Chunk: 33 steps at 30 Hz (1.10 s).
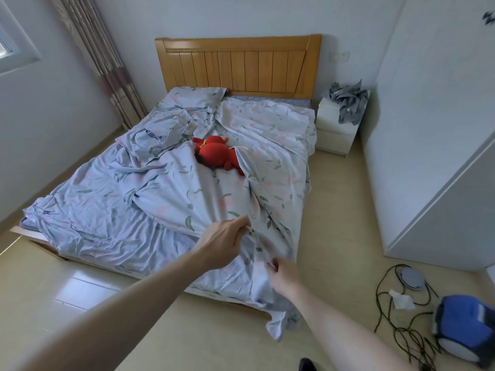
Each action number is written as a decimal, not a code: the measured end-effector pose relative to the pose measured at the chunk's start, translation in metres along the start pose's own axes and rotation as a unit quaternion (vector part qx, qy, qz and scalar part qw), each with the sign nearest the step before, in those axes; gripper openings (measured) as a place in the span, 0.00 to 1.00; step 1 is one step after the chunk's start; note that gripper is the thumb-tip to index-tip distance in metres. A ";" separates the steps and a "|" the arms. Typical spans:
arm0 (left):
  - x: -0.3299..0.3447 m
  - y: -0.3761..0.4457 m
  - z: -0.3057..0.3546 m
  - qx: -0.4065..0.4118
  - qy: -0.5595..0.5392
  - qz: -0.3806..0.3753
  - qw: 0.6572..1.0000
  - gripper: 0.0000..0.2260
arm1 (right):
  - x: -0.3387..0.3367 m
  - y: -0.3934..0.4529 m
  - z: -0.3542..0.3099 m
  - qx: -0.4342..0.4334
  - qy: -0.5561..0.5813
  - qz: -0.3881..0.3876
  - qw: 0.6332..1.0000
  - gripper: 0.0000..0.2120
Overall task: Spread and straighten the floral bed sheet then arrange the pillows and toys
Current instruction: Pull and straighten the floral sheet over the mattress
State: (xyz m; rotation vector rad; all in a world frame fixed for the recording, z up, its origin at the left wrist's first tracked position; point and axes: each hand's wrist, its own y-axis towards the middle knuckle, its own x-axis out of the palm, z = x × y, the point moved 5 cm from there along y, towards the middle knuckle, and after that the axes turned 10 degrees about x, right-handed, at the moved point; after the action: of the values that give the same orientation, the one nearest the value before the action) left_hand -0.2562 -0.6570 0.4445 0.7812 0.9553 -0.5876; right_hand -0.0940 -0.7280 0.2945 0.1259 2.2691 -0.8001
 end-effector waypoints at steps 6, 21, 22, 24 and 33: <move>0.006 -0.033 -0.067 -0.046 0.047 -0.068 0.996 0.13 | -0.070 -0.002 0.003 0.000 0.259 0.118 0.959 0.11; 0.083 -0.059 -0.173 -0.580 -0.264 -0.053 0.769 0.24 | -0.184 -0.052 -0.046 -0.193 0.241 0.214 0.927 0.15; 0.097 -0.059 -0.162 -0.611 -0.362 -0.031 0.703 0.30 | -0.186 -0.054 -0.049 -0.200 0.261 0.204 0.922 0.15; 0.120 -0.053 -0.143 -0.630 -0.514 0.008 0.581 0.40 | -0.188 -0.056 -0.054 -0.204 0.313 0.192 0.908 0.15; 0.084 0.055 -0.225 -0.532 -0.623 0.379 0.430 0.14 | -0.235 -0.023 -0.029 -0.215 0.300 0.176 0.913 0.10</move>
State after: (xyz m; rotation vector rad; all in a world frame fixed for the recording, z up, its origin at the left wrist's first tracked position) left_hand -0.2867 -0.4535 0.3090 -0.5354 -0.5902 0.3876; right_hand 0.0547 -0.6979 0.4771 0.6271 2.8145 -0.0478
